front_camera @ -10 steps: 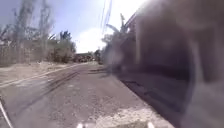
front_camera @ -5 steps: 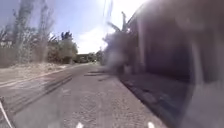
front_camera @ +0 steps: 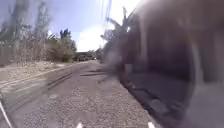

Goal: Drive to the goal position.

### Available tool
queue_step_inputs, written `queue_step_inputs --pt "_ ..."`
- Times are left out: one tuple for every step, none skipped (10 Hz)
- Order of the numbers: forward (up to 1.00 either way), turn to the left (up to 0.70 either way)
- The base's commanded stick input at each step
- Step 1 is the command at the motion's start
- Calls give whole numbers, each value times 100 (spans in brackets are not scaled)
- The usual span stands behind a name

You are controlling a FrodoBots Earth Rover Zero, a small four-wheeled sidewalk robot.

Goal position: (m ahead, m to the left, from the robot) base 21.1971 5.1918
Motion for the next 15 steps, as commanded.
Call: queue_step_inputs --pt "85 0" --pt "85 0" --pt "85 0" --pt "85 0" --pt "85 0" --pt "85 0" --pt "85 0" --pt "85 0" --pt "31 0" --pt "0 0" --pt "0 0" --pt "0 0" --pt "0 0" --pt "0 0" --pt "0 0"
